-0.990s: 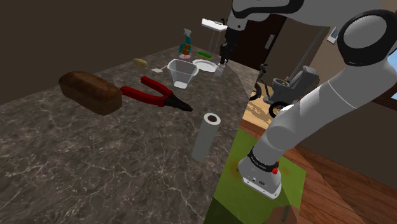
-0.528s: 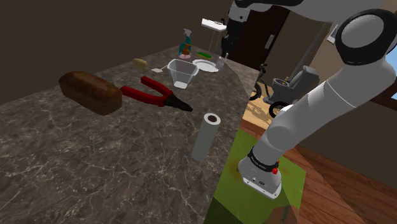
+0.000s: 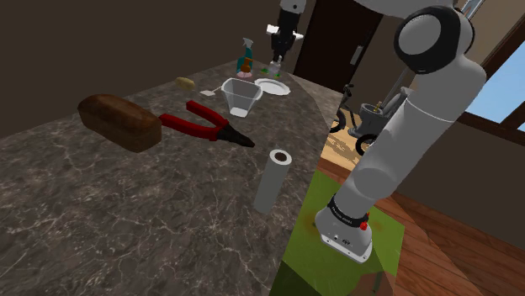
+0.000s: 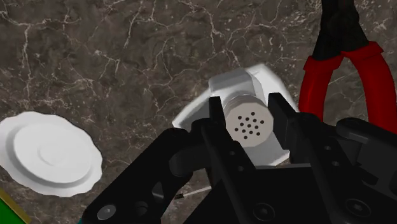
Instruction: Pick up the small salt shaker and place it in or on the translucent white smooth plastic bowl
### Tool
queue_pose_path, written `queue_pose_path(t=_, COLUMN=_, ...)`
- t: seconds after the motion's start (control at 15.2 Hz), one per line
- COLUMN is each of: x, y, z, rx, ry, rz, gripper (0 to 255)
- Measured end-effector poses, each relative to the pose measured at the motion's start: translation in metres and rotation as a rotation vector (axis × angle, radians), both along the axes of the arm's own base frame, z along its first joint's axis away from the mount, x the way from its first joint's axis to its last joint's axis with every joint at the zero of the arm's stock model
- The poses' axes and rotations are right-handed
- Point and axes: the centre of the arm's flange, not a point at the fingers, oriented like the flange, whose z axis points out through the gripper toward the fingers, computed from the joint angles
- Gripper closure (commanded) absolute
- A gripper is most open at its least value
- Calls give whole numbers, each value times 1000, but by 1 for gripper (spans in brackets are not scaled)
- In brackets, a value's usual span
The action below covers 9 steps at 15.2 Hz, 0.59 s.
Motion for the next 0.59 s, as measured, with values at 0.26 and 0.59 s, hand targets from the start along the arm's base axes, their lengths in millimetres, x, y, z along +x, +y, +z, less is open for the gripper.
queue_pose_path(t=0.26, x=52, y=11, z=8, rx=0, ry=0, rz=0, gripper=255)
queue_pose_path(t=0.59, x=113, y=28, z=22, rx=0, ry=0, rz=-1, gripper=255)
